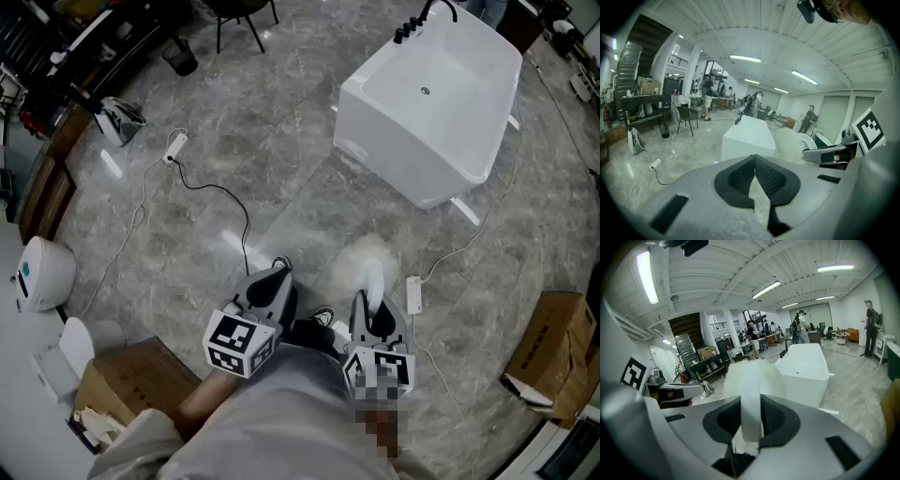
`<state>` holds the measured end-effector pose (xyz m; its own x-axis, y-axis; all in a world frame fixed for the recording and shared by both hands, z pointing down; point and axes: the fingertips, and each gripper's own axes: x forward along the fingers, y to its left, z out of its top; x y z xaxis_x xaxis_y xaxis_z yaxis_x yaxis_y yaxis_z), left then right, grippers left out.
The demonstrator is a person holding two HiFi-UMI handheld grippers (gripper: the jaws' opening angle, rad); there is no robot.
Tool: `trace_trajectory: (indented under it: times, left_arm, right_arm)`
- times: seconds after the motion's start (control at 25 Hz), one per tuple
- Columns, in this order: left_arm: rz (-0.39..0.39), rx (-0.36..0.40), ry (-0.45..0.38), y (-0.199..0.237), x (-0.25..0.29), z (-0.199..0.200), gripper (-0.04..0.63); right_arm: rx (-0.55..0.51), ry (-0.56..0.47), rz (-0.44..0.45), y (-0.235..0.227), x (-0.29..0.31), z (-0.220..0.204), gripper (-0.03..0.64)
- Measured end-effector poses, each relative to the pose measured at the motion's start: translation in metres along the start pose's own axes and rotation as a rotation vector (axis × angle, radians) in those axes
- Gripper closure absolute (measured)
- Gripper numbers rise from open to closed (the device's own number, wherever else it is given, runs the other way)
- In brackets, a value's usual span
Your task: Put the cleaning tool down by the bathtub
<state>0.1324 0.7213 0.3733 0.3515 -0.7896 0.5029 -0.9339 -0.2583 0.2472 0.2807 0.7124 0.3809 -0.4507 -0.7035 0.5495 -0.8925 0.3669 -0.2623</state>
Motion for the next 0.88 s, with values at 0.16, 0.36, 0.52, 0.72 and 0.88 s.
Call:
trace_trajectory:
  times: [0.16,0.36,0.52,0.72,0.88]
  left_arm:
    - [0.031,0.017,-0.041,0.012,0.002,0.018,0.588]
    - [-0.016,0.004,-0.068,0.025,0.017,0.039,0.589]
    - [-0.071,0.031,-0.086,0.040,0.027,0.062,0.589]
    - [-0.130,0.026,-0.107,0.074,0.032,0.086,0.589]
    - [-0.125,0.027,-0.132,0.113,0.030,0.104,0.589]
  right_arm:
    - [-0.016,-0.002,-0.013,-0.002,0.006,0.010,0.545]
    - [-0.037,0.004,-0.035,0.000,0.022,0.024,0.546]
    - [-0.004,-0.012,-0.030,0.011,0.045,0.046,0.545]
    - [-0.017,-0.029,-0.022,0.038,0.080,0.076,0.545]
    - [-0.057,-0.025,0.015,0.072,0.110,0.094,0.545]
